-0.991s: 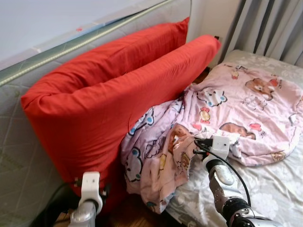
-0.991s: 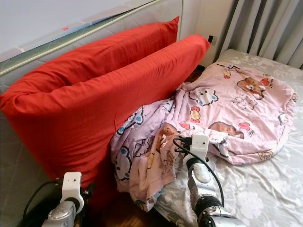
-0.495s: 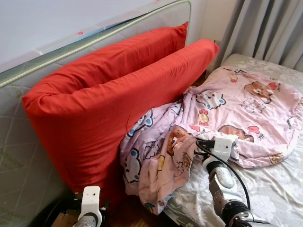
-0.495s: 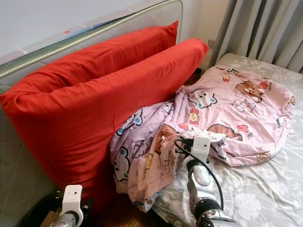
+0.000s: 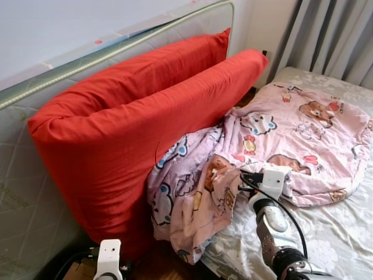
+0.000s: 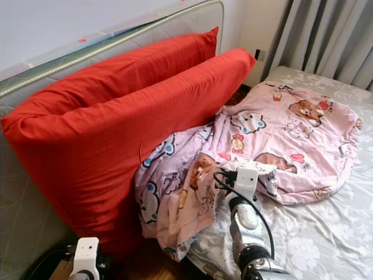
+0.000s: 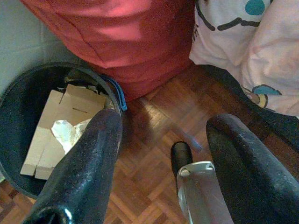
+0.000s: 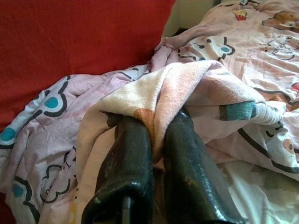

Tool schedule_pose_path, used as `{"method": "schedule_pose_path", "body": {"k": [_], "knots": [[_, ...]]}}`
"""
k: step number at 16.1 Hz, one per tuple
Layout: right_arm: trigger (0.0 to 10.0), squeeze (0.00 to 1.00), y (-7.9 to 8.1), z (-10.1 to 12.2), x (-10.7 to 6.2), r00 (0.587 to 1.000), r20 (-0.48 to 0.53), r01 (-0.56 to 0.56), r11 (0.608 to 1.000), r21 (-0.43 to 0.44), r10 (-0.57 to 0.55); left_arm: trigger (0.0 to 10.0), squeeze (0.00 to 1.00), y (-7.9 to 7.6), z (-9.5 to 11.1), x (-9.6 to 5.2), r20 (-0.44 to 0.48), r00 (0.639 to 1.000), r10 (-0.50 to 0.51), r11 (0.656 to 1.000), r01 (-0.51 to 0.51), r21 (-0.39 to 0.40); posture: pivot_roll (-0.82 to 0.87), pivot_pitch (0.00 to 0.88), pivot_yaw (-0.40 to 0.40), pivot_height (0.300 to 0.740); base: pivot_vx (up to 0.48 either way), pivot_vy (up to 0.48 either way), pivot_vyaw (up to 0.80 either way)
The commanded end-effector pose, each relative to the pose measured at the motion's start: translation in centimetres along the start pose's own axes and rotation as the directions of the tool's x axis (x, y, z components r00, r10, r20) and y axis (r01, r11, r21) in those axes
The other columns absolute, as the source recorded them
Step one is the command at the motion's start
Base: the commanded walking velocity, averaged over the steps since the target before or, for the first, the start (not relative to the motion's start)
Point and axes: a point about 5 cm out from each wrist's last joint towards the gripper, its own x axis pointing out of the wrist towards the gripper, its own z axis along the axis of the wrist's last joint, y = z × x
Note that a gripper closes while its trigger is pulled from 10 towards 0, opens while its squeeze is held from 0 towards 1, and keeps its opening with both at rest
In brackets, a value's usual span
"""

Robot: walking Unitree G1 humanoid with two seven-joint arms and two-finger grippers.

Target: Clean up the room

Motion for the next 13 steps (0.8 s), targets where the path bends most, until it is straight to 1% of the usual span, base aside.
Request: {"method": "schedule_pose_path", "body": {"k": [1,13], "knots": [[10.0,0.00,0.29,0.15,0.06,1.000,0.011,-0.009,1.000,-0.003,0.009,10.0,0.00,0.24,-0.54,-0.13,-0.022,1.000,0.003,1.000,-0.003,0.006,-0.08,0.042,-0.004,0.740,0.000,0.000,0.00],[10.0,0.00,0.43,0.22,0.08,1.000,0.017,-0.017,1.000,-0.011,0.017,10.0,0.00,0.20,-0.65,-0.16,-0.027,1.000,-0.009,1.000,0.009,0.005,-0.07,0.045,-0.003,0.740,0.000,0.000,0.00]]}}
